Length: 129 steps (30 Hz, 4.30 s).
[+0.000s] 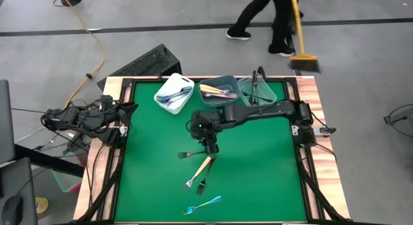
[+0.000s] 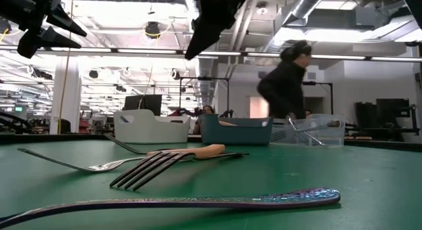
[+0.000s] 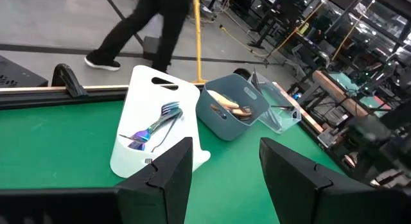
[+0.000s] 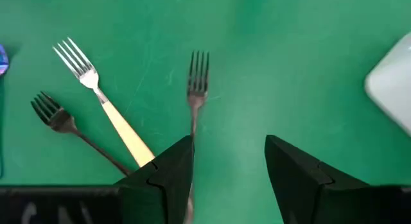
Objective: Sort silverware by color (type)
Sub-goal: Put the black fork into the transparent bin
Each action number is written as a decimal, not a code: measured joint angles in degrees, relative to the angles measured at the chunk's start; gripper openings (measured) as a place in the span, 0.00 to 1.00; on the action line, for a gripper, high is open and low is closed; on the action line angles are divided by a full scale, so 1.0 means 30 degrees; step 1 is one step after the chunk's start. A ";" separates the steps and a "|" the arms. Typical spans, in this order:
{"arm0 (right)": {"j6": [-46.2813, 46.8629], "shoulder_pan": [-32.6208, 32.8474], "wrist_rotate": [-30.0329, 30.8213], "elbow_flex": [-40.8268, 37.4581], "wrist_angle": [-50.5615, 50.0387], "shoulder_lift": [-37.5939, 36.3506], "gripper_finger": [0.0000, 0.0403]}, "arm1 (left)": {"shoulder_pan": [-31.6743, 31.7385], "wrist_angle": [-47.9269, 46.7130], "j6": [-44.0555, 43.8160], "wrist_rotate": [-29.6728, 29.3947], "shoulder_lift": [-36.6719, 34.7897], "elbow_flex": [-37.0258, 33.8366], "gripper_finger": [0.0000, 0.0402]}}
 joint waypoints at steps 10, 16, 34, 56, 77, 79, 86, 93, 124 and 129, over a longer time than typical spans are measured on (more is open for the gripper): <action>0.1301 0.1024 0.0015 -0.3819 0.5132 0.0022 0.50 | 0.0000 -0.0442 -0.0005 -0.0109 -0.0005 0.0005 0.41; 0.2036 0.0952 0.0036 -0.5386 0.8037 0.0009 0.50 | 0.0000 -0.0815 -0.0368 -0.0095 -0.0001 -0.0003 0.41; 0.2027 0.0930 0.0036 -0.9314 1.3653 0.0000 0.50 | 0.0000 -0.1304 -0.0675 -0.0095 -0.0002 -0.0003 0.41; 0.2406 0.0828 0.0503 -0.9263 1.5374 0.2305 0.50 | 0.0000 -0.1446 -0.0799 -0.0077 -0.0002 -0.0003 0.41; 0.3318 0.1039 0.0659 -0.9265 1.4128 0.3075 0.13 | 0.0000 -0.1608 -0.0799 -0.0121 -0.0007 -0.0003 0.41; 0.3327 0.1123 0.0687 -0.9274 1.4109 0.3075 0.09 | 0.0000 -0.1606 -0.0799 -0.0124 -0.0007 -0.0003 0.41; 0.4531 0.1201 0.0656 -0.9294 1.4258 0.3019 0.02 | 0.0000 -0.1610 -0.0796 -0.0117 -0.0007 -0.0003 0.41; 0.5370 0.1221 0.0435 -0.8998 1.4154 0.2716 0.02 | 0.0000 -0.1605 -0.0813 -0.0112 -0.0007 -0.0003 0.41; 0.4651 -0.2497 0.1102 -0.7009 1.2133 -0.2316 0.02 | 0.0000 -0.1603 -0.1196 -0.0473 -0.0007 -0.0003 0.41; 0.4444 -0.3527 0.1120 -0.6957 1.2017 -0.3811 0.02 | 0.0001 -0.1611 -0.1193 -0.0568 -0.0005 -0.0003 0.41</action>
